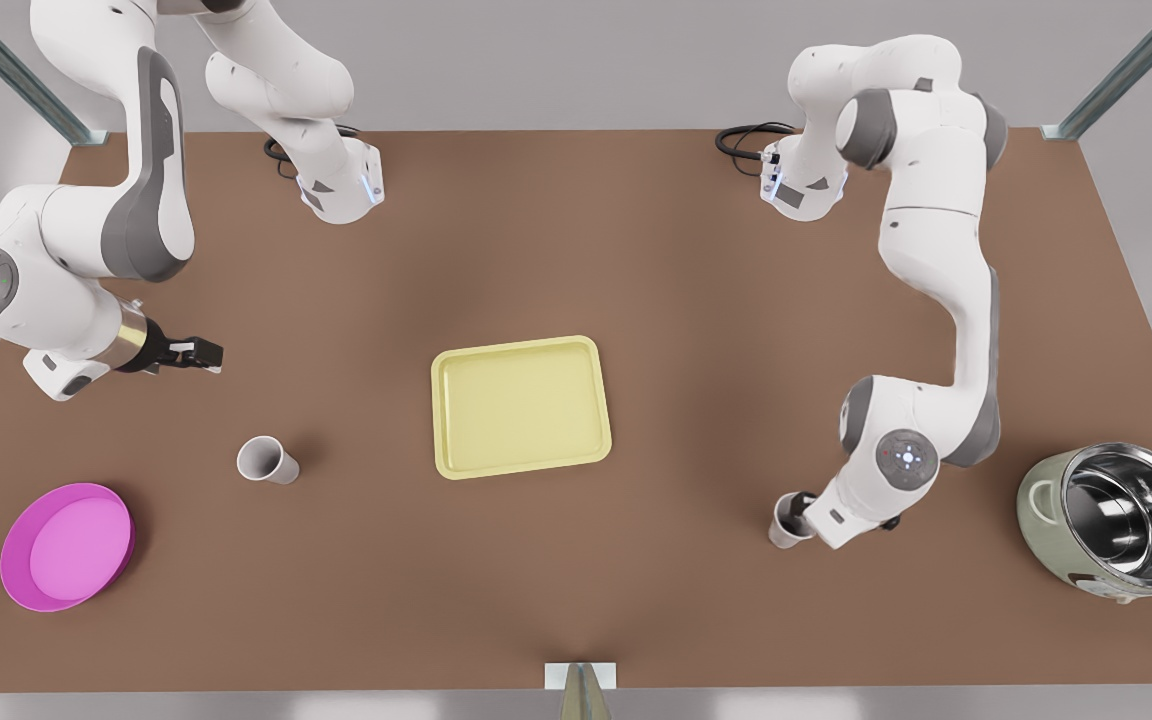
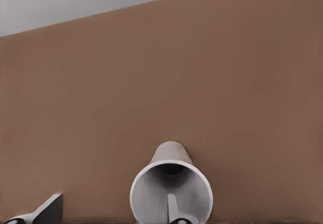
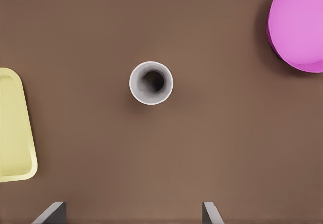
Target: Use the left arm to pick up the white IKEA cup from the tray and place it on the middle-left position; use the right arm to pick up the white IKEA cup from the tray and place it on the middle-right position
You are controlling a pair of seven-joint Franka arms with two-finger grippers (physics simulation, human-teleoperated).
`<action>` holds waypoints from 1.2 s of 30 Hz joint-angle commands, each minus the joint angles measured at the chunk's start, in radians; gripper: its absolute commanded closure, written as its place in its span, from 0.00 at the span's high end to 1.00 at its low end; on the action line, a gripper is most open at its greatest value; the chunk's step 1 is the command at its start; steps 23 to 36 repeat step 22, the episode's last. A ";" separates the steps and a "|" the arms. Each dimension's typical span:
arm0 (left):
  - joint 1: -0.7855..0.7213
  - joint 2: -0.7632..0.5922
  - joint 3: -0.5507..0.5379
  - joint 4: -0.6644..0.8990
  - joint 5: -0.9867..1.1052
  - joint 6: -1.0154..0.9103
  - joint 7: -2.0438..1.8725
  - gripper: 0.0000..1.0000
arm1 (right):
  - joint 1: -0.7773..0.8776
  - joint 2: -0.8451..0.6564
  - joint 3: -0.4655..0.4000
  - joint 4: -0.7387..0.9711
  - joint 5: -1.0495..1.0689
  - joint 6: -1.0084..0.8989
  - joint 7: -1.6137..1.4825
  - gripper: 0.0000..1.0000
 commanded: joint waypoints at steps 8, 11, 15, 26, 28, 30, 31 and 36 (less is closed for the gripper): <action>0.008 -0.274 0.005 0.035 -0.131 -0.452 0.132 1.00 | 0.000 -0.001 0.000 0.007 0.000 0.000 -0.001 1.00; 0.008 -0.392 0.002 0.025 -0.131 -0.567 0.097 1.00 | 0.000 -0.001 0.000 0.008 0.002 -0.003 -0.013 1.00; 0.008 -0.418 0.006 0.016 -0.131 -0.600 0.077 1.00 | 0.000 -0.001 0.000 0.010 0.002 0.000 -0.011 1.00; 0.008 -0.424 0.005 0.010 -0.132 -0.603 0.042 1.00 | 0.000 0.007 0.000 0.014 0.002 -0.002 -0.010 1.00; 0.008 -0.424 0.005 0.010 -0.132 -0.603 0.042 1.00 | 0.000 0.007 0.000 0.014 0.002 -0.002 -0.010 1.00; 0.008 -0.424 0.005 0.010 -0.132 -0.603 0.042 1.00 | 0.000 0.007 0.000 0.014 0.002 -0.002 -0.010 1.00; 0.008 -0.424 0.005 0.010 -0.132 -0.603 0.042 1.00 | 0.000 0.007 0.000 0.014 0.002 -0.002 -0.010 1.00; 0.008 -0.424 0.005 0.010 -0.132 -0.603 0.042 1.00 | 0.000 0.007 0.000 0.014 0.002 -0.002 -0.010 1.00</action>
